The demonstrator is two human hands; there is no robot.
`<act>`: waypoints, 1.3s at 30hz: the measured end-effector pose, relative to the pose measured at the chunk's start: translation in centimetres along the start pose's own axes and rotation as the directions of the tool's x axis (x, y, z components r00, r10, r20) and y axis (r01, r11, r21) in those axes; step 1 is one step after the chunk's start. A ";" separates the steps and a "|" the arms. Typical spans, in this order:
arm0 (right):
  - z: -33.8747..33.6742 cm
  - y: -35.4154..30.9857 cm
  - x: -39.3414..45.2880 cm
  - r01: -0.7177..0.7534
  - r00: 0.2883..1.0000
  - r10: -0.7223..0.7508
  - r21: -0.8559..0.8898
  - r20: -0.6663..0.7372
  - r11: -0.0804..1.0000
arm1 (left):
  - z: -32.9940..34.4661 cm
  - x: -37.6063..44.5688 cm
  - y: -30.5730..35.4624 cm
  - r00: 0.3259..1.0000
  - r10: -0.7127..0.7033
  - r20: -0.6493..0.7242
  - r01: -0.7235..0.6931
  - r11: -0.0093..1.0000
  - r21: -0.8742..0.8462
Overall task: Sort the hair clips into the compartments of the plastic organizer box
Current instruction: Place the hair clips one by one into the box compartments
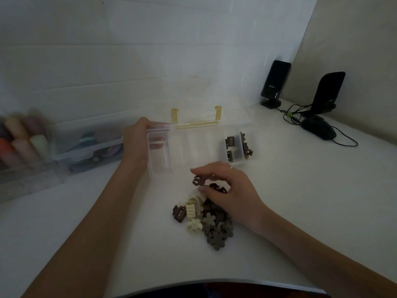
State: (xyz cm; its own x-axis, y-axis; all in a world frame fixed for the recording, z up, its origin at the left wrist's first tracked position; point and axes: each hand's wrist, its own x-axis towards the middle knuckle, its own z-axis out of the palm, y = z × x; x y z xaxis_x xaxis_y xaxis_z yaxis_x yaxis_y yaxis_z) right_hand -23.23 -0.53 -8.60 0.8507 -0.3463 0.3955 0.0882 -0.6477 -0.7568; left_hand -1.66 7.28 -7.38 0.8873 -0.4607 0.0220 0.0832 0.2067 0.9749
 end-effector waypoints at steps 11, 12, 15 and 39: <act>-2.5 2.2 2.6 0.285 0.922 -0.317 -0.165 -0.222 0.944 | 0.0 0.3 -0.3 1.000 0.025 0.008 -0.025 1.000 -0.008; -3.2 2.7 2.7 0.273 0.906 -0.328 -0.223 -0.268 0.936 | 0.1 0.3 -0.3 0.999 0.036 0.011 -0.036 0.999 -0.013; -5.4 3.9 3.1 0.165 0.861 -0.232 -0.184 -0.452 0.969 | -0.2 0.5 -0.4 0.999 0.030 0.027 -0.030 1.000 -0.007; -4.0 3.7 2.8 0.370 0.905 -0.425 -0.445 -0.026 0.815 | -0.3 0.3 -0.1 0.998 -0.020 0.065 0.020 1.000 0.008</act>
State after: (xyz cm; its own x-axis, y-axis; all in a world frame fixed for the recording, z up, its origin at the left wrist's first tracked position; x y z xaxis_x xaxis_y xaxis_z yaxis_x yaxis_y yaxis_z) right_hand -22.58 -6.69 -8.21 0.7186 -0.0560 0.6931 0.1557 -0.9585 -0.2389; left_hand -1.28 7.36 -7.50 0.8541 -0.5198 0.0164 0.0973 0.1907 0.9768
